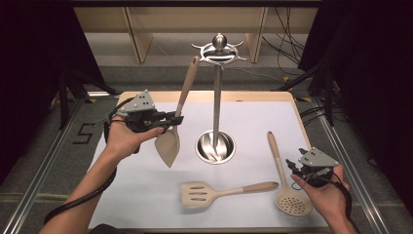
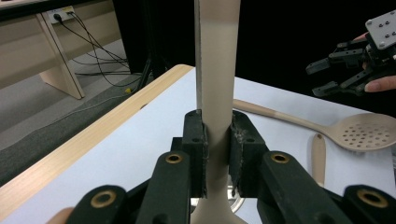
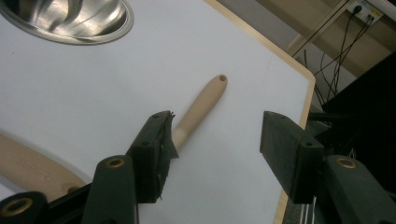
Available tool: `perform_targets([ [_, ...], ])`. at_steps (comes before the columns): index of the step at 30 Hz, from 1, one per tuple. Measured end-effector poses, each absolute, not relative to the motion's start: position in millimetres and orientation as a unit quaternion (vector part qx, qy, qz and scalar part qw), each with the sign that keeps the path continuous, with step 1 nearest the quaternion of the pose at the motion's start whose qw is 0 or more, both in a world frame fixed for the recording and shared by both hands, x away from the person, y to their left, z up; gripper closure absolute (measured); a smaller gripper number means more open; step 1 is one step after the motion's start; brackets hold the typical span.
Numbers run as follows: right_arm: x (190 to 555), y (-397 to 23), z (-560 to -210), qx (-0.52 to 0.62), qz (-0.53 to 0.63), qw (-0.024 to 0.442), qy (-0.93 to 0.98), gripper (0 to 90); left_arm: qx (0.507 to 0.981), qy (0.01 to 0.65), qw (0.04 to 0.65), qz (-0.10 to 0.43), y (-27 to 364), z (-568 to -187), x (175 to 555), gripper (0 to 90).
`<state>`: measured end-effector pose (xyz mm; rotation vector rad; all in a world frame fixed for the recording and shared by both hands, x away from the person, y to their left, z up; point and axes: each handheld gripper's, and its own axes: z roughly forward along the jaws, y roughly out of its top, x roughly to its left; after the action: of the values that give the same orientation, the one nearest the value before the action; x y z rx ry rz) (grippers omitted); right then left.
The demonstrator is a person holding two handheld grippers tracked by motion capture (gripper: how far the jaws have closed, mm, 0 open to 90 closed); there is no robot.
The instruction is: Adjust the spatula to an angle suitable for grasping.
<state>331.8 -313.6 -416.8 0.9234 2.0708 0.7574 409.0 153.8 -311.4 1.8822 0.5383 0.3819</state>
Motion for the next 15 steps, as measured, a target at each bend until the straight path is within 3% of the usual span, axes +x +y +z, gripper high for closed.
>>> perform_targets([
  [15,331.7,-313.7,-416.9,0.359,0.295,0.366,0.806,44.5,0.787,0.244,0.541,0.168,137.9,-319.1,416.8,77.1],
])
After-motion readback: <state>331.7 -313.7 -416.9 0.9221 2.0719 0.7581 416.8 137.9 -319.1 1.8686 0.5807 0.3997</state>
